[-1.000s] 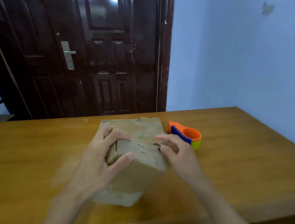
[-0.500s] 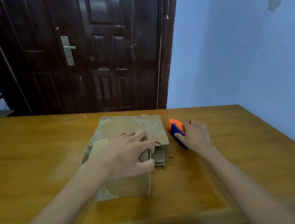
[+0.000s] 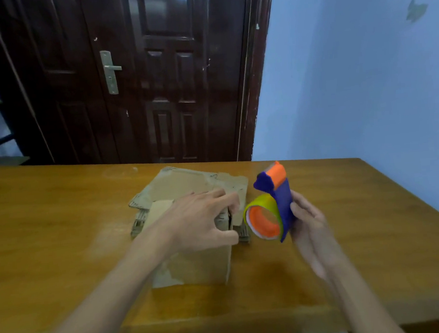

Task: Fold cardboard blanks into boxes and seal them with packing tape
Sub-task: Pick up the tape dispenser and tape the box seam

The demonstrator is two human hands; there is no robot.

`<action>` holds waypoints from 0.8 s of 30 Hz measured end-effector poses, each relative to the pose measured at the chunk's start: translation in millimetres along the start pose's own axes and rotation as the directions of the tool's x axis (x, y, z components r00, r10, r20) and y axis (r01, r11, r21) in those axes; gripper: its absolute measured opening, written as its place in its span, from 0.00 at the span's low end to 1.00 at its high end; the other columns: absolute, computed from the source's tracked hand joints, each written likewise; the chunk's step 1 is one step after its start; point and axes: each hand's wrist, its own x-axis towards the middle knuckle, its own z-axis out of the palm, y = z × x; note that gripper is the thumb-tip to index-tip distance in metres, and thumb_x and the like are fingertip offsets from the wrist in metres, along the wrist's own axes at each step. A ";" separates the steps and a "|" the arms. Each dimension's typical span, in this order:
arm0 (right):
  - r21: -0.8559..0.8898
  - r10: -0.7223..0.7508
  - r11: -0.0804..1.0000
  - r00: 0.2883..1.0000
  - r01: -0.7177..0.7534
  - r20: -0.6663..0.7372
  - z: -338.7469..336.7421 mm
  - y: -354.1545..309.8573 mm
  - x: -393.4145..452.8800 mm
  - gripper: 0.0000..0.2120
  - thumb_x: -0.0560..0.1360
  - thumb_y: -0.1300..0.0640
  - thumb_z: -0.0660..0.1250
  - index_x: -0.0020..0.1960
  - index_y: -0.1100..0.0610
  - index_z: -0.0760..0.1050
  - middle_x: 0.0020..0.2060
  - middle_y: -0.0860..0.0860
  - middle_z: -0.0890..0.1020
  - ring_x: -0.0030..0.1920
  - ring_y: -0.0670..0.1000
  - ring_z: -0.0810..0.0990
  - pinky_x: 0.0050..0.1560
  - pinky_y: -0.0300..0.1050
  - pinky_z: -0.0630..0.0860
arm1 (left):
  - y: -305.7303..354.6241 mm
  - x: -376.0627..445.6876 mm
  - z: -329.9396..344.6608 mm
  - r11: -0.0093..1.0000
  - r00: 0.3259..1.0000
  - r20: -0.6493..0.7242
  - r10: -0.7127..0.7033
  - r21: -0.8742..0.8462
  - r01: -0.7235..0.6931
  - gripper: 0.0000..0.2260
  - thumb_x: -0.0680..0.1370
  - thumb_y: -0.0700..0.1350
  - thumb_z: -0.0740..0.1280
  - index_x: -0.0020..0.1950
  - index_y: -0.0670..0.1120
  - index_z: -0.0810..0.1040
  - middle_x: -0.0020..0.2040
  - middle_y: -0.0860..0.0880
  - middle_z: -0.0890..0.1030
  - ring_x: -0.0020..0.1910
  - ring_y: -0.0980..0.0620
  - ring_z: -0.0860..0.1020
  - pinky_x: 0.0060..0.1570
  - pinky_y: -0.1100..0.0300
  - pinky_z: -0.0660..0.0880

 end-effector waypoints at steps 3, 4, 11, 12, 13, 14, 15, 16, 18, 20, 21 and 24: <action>0.028 0.083 0.996 0.997 -0.083 0.004 18.8 11.0 -14.3 0.14 0.76 0.53 0.67 0.58 0.54 0.85 0.58 0.60 0.85 0.55 0.58 0.84 0.56 0.53 0.80 | -0.1 -4.1 1.1 0.998 0.999 -0.027 -0.023 -0.061 0.021 0.16 0.73 0.63 0.67 0.54 0.59 0.67 0.44 0.59 0.72 0.42 0.60 0.71 0.43 0.61 0.63; 0.010 0.100 0.995 0.995 -0.100 -0.002 25.1 14.3 -17.7 0.14 0.74 0.50 0.67 0.55 0.52 0.87 0.56 0.60 0.86 0.53 0.57 0.85 0.52 0.52 0.82 | -0.1 -4.6 1.1 0.996 0.999 -0.031 -0.037 -0.081 0.035 0.17 0.72 0.64 0.68 0.54 0.59 0.67 0.44 0.60 0.73 0.42 0.60 0.71 0.42 0.62 0.63; -0.088 0.064 0.994 0.997 -0.067 -0.038 49.3 24.2 -20.7 0.20 0.80 0.43 0.66 0.53 0.60 0.84 0.51 0.65 0.85 0.48 0.61 0.83 0.50 0.55 0.81 | 0.9 -6.7 2.0 0.993 0.997 -0.020 -0.073 -0.098 0.071 0.22 0.72 0.65 0.72 0.59 0.59 0.68 0.50 0.60 0.76 0.49 0.57 0.76 0.47 0.62 0.70; -0.118 0.043 0.992 0.999 -0.046 -0.030 48.7 24.9 -21.1 0.20 0.81 0.43 0.66 0.53 0.60 0.84 0.50 0.66 0.84 0.47 0.61 0.83 0.50 0.56 0.80 | 1.1 -6.6 1.3 0.991 0.997 -0.014 -0.081 -0.105 0.079 0.23 0.72 0.65 0.73 0.60 0.59 0.67 0.51 0.60 0.76 0.49 0.57 0.76 0.48 0.61 0.72; -0.144 0.016 0.989 1.000 -0.018 -0.016 48.8 25.5 -21.9 0.20 0.82 0.43 0.65 0.53 0.60 0.83 0.49 0.67 0.83 0.47 0.62 0.82 0.51 0.57 0.79 | 0.9 -6.5 1.0 0.988 0.995 -0.007 -0.097 -0.125 0.095 0.25 0.72 0.64 0.74 0.61 0.59 0.66 0.53 0.59 0.77 0.51 0.56 0.77 0.49 0.60 0.74; -0.167 -0.007 0.986 1.000 0.006 -0.002 49.5 25.8 -22.9 0.20 0.83 0.42 0.65 0.53 0.59 0.84 0.48 0.67 0.83 0.46 0.62 0.81 0.50 0.57 0.79 | 1.1 -6.1 0.6 0.980 0.993 -0.002 -0.116 -0.164 0.114 0.28 0.71 0.64 0.77 0.63 0.60 0.65 0.56 0.59 0.77 0.53 0.57 0.77 0.52 0.59 0.77; -0.191 -0.026 0.981 1.000 0.027 0.009 51.0 25.6 -24.0 0.19 0.83 0.42 0.65 0.53 0.57 0.84 0.47 0.66 0.83 0.45 0.61 0.82 0.49 0.56 0.79 | 1.4 -6.2 0.1 0.966 0.991 -0.002 -0.133 -0.224 0.130 0.32 0.69 0.63 0.79 0.65 0.60 0.64 0.59 0.60 0.76 0.57 0.58 0.76 0.55 0.59 0.78; -0.213 -0.039 0.976 0.999 0.041 0.013 53.0 24.7 -25.3 0.18 0.81 0.43 0.64 0.52 0.56 0.85 0.46 0.64 0.84 0.44 0.59 0.82 0.47 0.54 0.80 | 1.2 -6.9 -2.2 0.945 0.990 -0.008 -0.142 -0.298 0.133 0.36 0.67 0.62 0.82 0.66 0.60 0.64 0.62 0.62 0.74 0.61 0.60 0.75 0.60 0.60 0.77; -0.212 -0.055 0.976 0.998 0.053 -0.002 55.2 23.9 -27.5 0.17 0.79 0.44 0.64 0.51 0.55 0.85 0.43 0.61 0.85 0.42 0.57 0.83 0.43 0.50 0.80 | -6.4 -12.1 -13.3 0.910 0.992 0.007 -0.123 -0.398 0.116 0.41 0.64 0.59 0.85 0.69 0.61 0.65 0.67 0.65 0.70 0.68 0.64 0.70 0.68 0.63 0.70; -0.175 -0.043 0.984 0.999 0.041 -0.012 55.6 24.7 -29.5 0.16 0.78 0.45 0.65 0.49 0.55 0.85 0.43 0.60 0.85 0.41 0.56 0.83 0.42 0.49 0.80 | -22.0 -23.6 -31.1 0.928 0.991 0.095 -0.094 -0.353 0.122 0.46 0.62 0.58 0.86 0.73 0.66 0.63 0.73 0.68 0.66 0.72 0.66 0.65 0.72 0.62 0.64; -0.170 -0.035 0.985 0.999 0.033 -0.008 56.5 26.1 -30.5 0.15 0.79 0.46 0.66 0.49 0.55 0.86 0.43 0.61 0.85 0.41 0.57 0.83 0.43 0.50 0.80 | -30.1 -31.0 -39.3 0.944 0.986 0.130 -0.101 -0.300 0.137 0.47 0.62 0.60 0.86 0.74 0.68 0.62 0.73 0.71 0.65 0.72 0.67 0.64 0.73 0.60 0.63; -0.176 -0.009 0.984 1.000 0.010 0.004 64.6 35.1 -32.1 0.14 0.79 0.47 0.66 0.49 0.56 0.86 0.44 0.64 0.85 0.42 0.59 0.82 0.47 0.54 0.77 | -41.3 -46.9 -45.2 0.952 0.982 0.145 -0.120 -0.265 0.155 0.46 0.62 0.65 0.83 0.74 0.68 0.62 0.71 0.72 0.71 0.71 0.71 0.67 0.75 0.59 0.66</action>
